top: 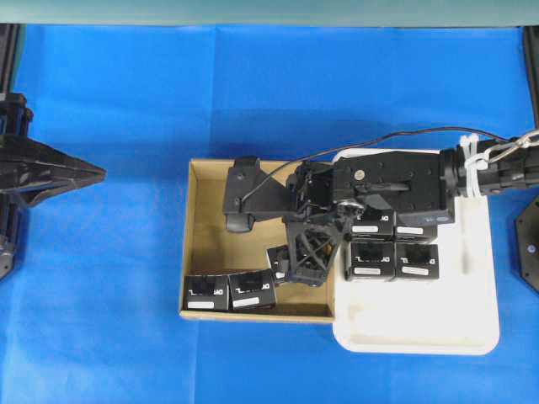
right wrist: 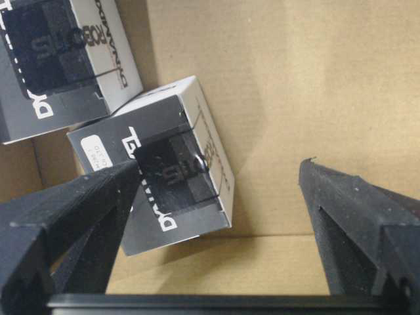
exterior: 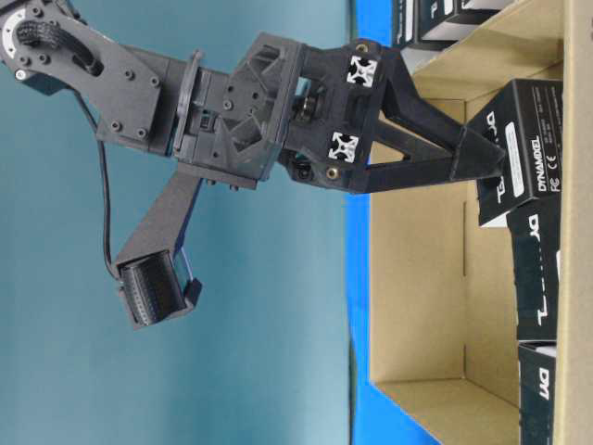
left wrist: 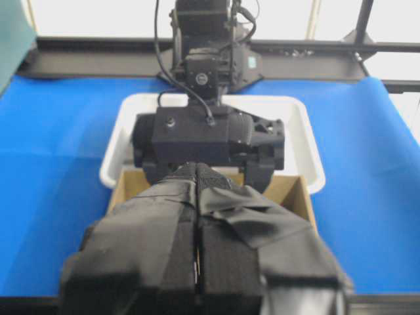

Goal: Pick the box from inside the cardboard box.
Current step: 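Lower the open right gripper around the rightmost black box inside, then close the right gripper on the black box and lift it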

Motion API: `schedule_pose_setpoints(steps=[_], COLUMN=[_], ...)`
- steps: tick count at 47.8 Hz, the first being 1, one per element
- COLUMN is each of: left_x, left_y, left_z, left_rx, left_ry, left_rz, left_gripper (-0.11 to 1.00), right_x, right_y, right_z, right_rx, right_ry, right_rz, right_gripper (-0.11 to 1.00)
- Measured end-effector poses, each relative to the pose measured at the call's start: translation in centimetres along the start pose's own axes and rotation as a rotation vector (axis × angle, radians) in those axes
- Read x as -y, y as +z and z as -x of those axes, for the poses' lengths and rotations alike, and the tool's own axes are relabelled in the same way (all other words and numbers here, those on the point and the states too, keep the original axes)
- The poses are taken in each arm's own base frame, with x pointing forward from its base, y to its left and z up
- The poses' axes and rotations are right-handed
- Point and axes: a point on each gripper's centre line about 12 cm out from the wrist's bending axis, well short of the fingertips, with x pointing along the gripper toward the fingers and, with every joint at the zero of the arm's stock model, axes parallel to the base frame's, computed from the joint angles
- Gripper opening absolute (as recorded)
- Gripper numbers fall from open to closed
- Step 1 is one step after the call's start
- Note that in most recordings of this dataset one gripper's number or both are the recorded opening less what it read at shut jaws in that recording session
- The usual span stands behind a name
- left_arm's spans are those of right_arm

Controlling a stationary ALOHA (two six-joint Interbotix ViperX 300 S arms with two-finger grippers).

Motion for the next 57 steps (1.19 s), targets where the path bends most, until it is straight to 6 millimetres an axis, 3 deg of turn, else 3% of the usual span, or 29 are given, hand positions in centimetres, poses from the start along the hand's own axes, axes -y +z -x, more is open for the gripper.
schedule_pose_setpoints(steps=[12, 21, 31, 41, 57], left_x=[0.0, 0.2, 0.2, 0.2, 0.2], left_y=[0.0, 0.1, 0.1, 0.1, -0.1], left_z=[0.0, 0.0, 0.0, 0.0, -0.1], left_rx=[0.0, 0.002, 0.001, 0.001, -0.003], left_ry=[0.0, -0.012, -0.012, -0.012, -0.012], left_rz=[0.009, 0.02, 0.021, 0.021, 0.02], left_gripper=[-0.07, -0.07, -0.07, -0.07, -0.07], right_x=[-0.3, -0.3, -1.4, -3.0, -3.0], right_y=[0.1, 0.4, 0.5, -0.1, 0.1], right_z=[0.4, 1.8, 3.3, 3.5, 2.4], right_rx=[0.012, 0.041, 0.038, -0.037, -0.017], right_ry=[0.0, -0.001, 0.004, 0.02, 0.017], right_rz=[0.009, 0.019, 0.167, 0.292, 0.279], right_gripper=[0.99, 0.99, 0.99, 0.99, 1.0])
